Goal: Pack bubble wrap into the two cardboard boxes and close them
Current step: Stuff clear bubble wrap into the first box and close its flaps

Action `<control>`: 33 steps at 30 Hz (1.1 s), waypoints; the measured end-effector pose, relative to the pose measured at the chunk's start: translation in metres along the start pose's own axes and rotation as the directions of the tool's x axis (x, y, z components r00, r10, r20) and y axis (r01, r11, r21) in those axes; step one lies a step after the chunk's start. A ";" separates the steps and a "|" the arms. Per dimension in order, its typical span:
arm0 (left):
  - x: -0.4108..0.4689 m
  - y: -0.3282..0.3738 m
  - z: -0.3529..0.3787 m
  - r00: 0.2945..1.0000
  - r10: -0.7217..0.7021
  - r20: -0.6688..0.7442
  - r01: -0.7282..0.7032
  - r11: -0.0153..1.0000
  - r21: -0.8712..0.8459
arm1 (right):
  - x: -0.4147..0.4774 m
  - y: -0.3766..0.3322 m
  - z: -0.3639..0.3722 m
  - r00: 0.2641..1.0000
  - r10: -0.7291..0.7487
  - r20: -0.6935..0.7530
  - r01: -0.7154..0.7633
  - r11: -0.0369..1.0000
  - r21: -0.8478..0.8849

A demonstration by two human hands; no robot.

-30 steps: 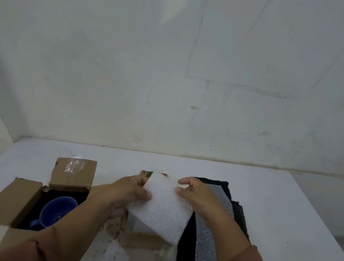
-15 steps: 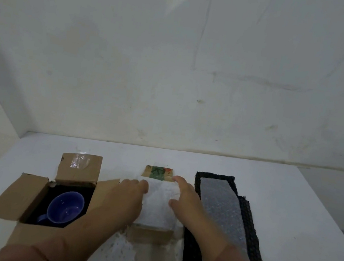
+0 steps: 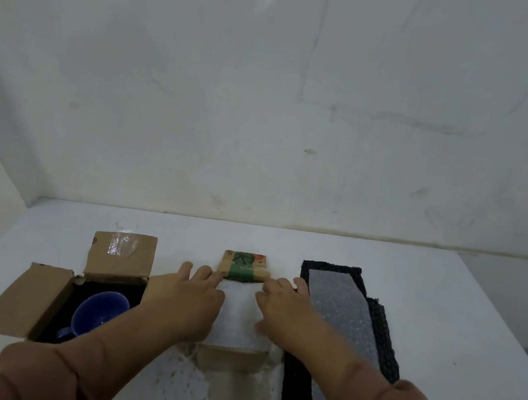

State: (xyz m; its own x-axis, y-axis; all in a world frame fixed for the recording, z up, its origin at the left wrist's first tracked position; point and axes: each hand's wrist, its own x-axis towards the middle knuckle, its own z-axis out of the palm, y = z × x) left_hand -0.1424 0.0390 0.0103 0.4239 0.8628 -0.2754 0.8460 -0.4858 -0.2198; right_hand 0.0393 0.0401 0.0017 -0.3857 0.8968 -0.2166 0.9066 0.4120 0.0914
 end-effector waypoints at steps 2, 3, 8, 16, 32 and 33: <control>0.003 -0.001 -0.004 0.998 0.045 0.047 -0.048 0.998 0.046 | 0.002 0.003 -0.002 0.993 -0.032 0.115 0.043 0.995 -0.091; 0.005 0.000 -0.005 0.996 0.059 0.067 -0.064 0.995 0.071 | 0.003 0.005 -0.003 0.989 -0.044 0.143 0.062 0.990 -0.129; 0.013 0.012 -0.002 0.990 0.079 0.114 -0.093 0.989 0.115 | 0.011 0.003 -0.004 0.981 -0.042 0.191 0.073 0.984 -0.160; 0.018 0.024 0.002 0.989 0.019 0.148 -0.043 0.987 0.155 | 0.011 -0.004 -0.005 0.966 0.030 0.257 -0.025 0.999 -0.020; 0.032 0.022 -0.011 0.962 0.028 0.270 -0.069 0.987 0.146 | 0.013 -0.025 -0.002 0.942 0.121 0.313 -0.089 0.989 -0.115; 0.031 0.022 -0.011 0.963 0.022 0.267 -0.060 0.989 0.137 | 0.012 -0.025 0.003 0.947 0.137 0.291 -0.122 0.990 -0.068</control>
State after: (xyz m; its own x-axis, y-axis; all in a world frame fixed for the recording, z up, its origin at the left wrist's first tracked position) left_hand -0.1071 0.0566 0.0067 0.3405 0.7833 -0.5202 0.7666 -0.5516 -0.3288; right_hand 0.0125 0.0404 -0.0059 -0.1915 0.8586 -0.4756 0.9331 0.3095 0.1830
